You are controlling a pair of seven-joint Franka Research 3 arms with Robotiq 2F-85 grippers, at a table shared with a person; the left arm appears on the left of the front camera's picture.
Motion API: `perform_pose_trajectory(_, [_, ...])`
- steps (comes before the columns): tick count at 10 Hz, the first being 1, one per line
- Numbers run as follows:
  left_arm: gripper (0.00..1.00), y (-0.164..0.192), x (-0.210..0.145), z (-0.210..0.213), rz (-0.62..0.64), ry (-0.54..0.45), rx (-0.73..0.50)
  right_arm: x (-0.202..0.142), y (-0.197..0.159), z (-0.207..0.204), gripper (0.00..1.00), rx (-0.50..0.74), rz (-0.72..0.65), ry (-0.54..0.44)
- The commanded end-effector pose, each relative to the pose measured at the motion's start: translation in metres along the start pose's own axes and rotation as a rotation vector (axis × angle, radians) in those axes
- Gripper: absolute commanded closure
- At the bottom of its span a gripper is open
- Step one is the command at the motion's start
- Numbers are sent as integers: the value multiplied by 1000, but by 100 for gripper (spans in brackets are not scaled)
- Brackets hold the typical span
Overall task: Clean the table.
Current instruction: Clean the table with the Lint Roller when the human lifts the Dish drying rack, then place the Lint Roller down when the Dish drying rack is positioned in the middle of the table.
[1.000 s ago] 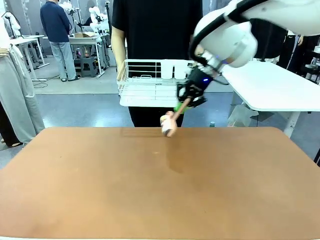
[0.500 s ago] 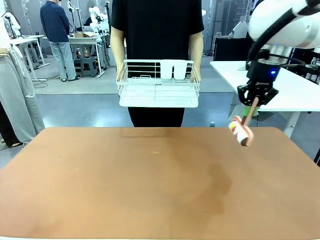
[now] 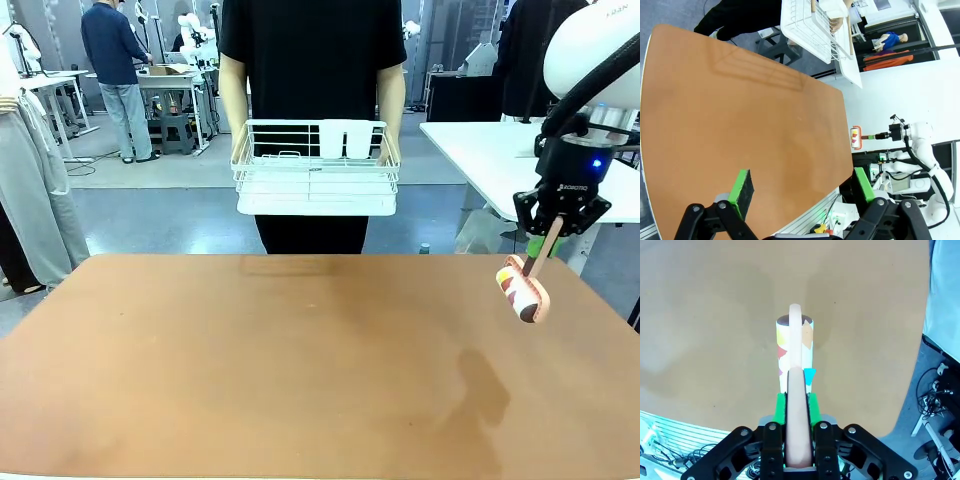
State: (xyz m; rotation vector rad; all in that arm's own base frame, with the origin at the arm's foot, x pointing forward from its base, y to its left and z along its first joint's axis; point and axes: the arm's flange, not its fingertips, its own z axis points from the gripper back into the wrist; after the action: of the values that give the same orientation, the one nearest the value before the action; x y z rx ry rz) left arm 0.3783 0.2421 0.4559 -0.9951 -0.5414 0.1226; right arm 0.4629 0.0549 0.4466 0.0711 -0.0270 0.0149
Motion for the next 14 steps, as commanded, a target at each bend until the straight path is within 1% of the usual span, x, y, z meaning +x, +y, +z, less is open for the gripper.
perform_pose_trajectory(1, [0,0,0,2,-4,-8,-19,1,2,3,79,-5,8,8])
perform_pose_trajectory(14, [0,0,0,2,-4,-8,-19,1,2,3,79,-5,8,8])
